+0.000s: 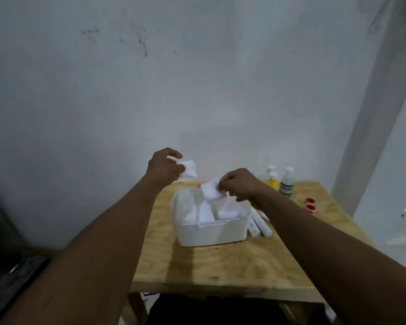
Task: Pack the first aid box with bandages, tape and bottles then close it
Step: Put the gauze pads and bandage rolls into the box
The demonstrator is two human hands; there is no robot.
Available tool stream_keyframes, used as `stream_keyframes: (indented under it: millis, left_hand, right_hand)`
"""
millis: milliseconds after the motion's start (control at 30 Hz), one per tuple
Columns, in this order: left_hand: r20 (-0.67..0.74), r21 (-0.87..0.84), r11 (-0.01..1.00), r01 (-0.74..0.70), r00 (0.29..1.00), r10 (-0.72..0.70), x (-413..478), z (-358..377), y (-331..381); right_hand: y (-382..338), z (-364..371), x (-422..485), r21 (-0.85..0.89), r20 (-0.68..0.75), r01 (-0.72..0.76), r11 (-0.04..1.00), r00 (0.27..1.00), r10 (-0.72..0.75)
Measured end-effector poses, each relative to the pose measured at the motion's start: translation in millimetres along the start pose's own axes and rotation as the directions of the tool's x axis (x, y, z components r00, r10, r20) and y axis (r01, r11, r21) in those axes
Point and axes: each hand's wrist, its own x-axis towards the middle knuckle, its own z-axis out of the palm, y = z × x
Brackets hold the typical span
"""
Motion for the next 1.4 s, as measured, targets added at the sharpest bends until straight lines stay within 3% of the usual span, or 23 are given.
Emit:
stream_keyframes:
  millis: [200,467,700,1033,1400]
  left_hand:
    - [-0.021,-0.056,0.99,0.127,0.991,-0.129,-7.0,-20.2,-34.2]
    - [0.003,-0.059,0.983,0.171,0.985,-0.171,-10.8,-4.3,-50.9]
    - [0.019,0.154,0.981,0.114,0.993,-0.118,-15.1,9.1,-61.2]
    - [-0.008,0.302,0.952,0.045,0.999,-0.045,-17.1,20.2,-63.2]
    - [0.081,0.263,0.962,0.07,0.992,-0.094,-18.4,19.3,-70.7]
  right_hand:
    - [-11.6,47.1,5.5,0.031,0.036,-0.056,0.998,0.998,0.055]
    - [-7.8,69.0,7.3,-0.046,0.078,-0.04,0.998,0.996,0.043]
    - [1.9,82.9,8.3,-0.36,0.06,0.145,0.922,0.989,-0.132]
    - [8.5,82.2,2.2,-0.478,0.075,0.391,0.787,0.911,-0.406]
    - [12.9,86.7,2.7,-0.466,0.159,0.397,0.791,0.917,-0.367]
